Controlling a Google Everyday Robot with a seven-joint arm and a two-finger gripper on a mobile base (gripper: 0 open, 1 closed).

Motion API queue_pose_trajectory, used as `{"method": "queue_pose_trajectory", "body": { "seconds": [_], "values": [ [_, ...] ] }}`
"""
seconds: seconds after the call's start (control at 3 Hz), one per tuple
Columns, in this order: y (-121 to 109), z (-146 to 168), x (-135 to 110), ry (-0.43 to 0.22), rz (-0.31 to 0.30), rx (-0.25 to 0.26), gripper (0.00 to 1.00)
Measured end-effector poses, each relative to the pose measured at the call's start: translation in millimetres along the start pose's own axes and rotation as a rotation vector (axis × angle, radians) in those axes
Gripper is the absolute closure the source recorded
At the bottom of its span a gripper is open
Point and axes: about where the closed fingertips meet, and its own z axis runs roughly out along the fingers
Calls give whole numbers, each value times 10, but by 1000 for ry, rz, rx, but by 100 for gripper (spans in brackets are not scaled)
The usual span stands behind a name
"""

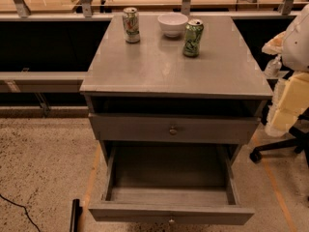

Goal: Close middle drawer

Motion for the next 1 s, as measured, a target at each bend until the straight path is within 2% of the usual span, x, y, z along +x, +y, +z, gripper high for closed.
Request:
{"method": "queue_pose_trajectory", "body": {
  "seconds": [0.33,0.67,1.0],
  "values": [
    [0,0,0,0,0,0,0],
    [31,216,-14,-52,-1,-6,16],
    [196,763,-58,-138,-22,-30,39]
  ]
}}
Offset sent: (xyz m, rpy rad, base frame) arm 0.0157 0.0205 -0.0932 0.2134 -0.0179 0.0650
